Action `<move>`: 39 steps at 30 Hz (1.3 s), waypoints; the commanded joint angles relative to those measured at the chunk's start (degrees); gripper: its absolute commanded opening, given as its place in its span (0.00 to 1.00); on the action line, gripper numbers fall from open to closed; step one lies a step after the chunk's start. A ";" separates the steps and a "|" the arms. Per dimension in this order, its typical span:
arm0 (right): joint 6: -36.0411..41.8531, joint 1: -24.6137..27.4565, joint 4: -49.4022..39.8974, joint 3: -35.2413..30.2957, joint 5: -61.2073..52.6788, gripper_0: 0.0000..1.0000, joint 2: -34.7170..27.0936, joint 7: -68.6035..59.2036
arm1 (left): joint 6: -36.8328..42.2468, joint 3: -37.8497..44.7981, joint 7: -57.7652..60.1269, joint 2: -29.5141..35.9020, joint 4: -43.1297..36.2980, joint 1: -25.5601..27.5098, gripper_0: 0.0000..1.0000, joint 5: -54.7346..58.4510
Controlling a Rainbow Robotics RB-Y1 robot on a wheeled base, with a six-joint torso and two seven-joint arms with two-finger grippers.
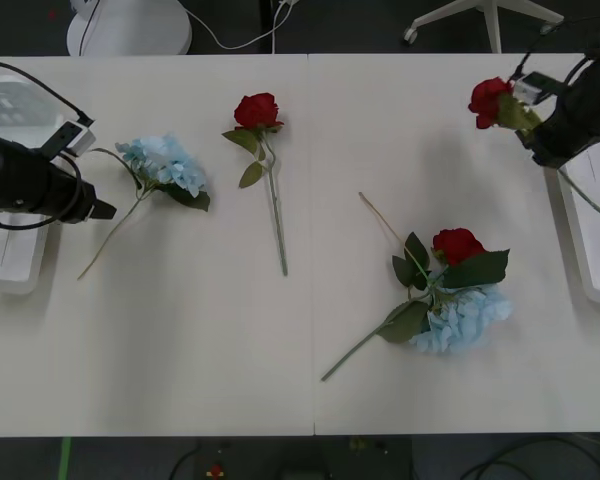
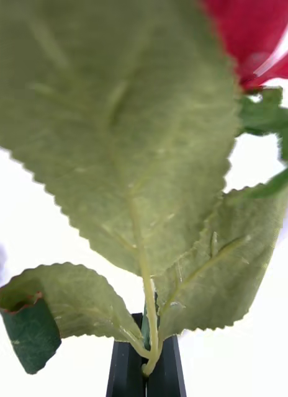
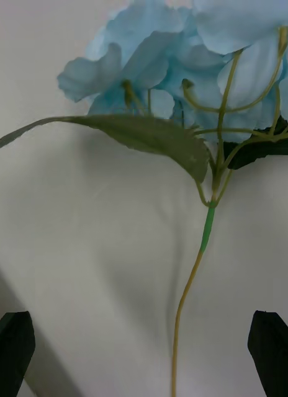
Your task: Put the red flowers into the right box and the blue flowers into the left box
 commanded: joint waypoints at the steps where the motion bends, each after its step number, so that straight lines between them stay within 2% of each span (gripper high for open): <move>1: 0.71 -2.81 6.24 -7.84 0.82 0.00 -6.54 -10.95 | -3.14 -0.02 -0.16 -4.51 2.19 -4.69 1.00 -4.43; 5: -0.08 -2.90 14.06 -8.19 1.52 0.00 -7.24 -14.11 | -4.45 -0.02 0.02 -6.18 2.36 -4.86 1.00 -7.59; 7: -2.19 -2.81 19.77 -8.80 0.73 0.00 -6.80 -14.20 | -5.51 -0.02 0.10 -6.97 2.45 -4.86 1.00 -9.79; 9: -4.56 -2.72 21.88 -8.89 0.91 0.00 -6.63 -13.94 | -6.30 -0.02 0.19 -7.68 2.63 -4.86 1.00 -11.02; 17: -13.53 -2.72 20.04 -8.36 7.24 0.00 -6.45 -14.29 | -6.92 -0.02 1.07 -10.58 3.51 -5.13 1.00 -15.06; 25: -24.25 -2.20 20.74 -5.38 14.88 0.00 -2.85 -14.47 | -6.30 -0.02 -0.86 -14.27 11.68 -9.17 1.00 -16.73; 27: -25.48 -2.20 21.71 -5.46 16.03 0.00 -2.06 -14.73 | -5.86 -0.02 -0.86 -14.62 12.03 -9.17 0.81 -17.08; 28: -26.18 -2.20 22.23 -5.64 17.34 0.00 -1.62 -14.82 | -5.77 0.07 -0.86 -14.80 12.03 -9.17 0.62 -17.26; 29: -26.62 -2.20 22.67 -5.46 18.93 0.00 -1.18 -15.08 | -5.77 -0.02 -0.86 -14.88 12.03 -9.17 0.35 -17.43; 31: -26.45 -2.11 23.03 -5.38 22.18 0.00 -0.39 -15.43 | -5.77 -0.02 -0.86 -14.88 12.12 -9.17 0.00 -17.70; 33: -26.54 -1.49 23.55 -5.38 25.69 0.00 0.67 -17.54 | -5.77 -0.02 -1.22 -14.88 12.56 -9.17 0.00 -17.78; 39: -27.77 -0.17 23.82 -5.20 26.05 0.00 2.07 -19.92 | -5.77 -0.02 -1.57 -14.97 13.09 -9.08 0.00 -18.40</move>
